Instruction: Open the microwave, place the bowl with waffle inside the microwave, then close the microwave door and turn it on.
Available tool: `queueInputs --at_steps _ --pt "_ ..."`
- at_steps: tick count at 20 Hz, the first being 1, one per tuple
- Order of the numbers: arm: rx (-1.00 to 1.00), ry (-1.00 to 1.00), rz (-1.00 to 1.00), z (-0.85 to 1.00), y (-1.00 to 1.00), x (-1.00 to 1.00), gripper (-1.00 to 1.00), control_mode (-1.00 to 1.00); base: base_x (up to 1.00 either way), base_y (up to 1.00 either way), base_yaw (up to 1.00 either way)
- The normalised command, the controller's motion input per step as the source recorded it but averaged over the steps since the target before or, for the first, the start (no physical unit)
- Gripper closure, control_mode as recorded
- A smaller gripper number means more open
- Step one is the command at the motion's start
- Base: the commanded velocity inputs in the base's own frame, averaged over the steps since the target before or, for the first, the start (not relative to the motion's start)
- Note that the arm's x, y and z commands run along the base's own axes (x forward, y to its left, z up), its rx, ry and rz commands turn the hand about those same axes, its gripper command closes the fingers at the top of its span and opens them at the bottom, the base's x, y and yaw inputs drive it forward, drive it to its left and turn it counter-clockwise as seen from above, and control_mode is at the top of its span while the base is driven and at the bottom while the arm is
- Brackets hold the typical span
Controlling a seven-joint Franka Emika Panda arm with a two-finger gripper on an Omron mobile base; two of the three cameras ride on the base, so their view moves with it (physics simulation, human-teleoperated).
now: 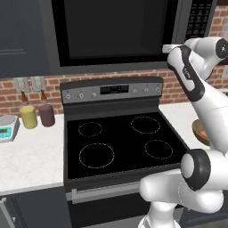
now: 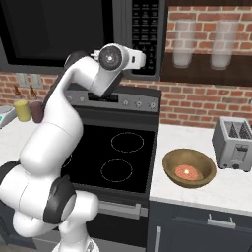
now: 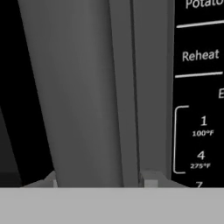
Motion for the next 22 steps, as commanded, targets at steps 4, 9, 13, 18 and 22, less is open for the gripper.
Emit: queueInputs --at_steps 4,9,13,18,22 --pt "0.04 0.0 0.12 -0.49 0.71 0.74 1.0 -1.0 0.0 0.0 0.0" --pt "0.05 0.01 0.16 -0.23 0.99 0.44 1.0 -1.0 0.0 0.0 0.0" --pt "0.0 0.08 0.14 0.0 1.0 -0.05 1.0 -1.0 0.0 0.0 0.0" --pt "-0.02 0.15 0.11 0.02 1.0 -0.37 1.0 -1.0 0.0 0.0 0.0" --pt "-0.03 0.11 0.05 0.01 1.0 -0.8 1.0 -1.0 0.0 0.0 0.0"
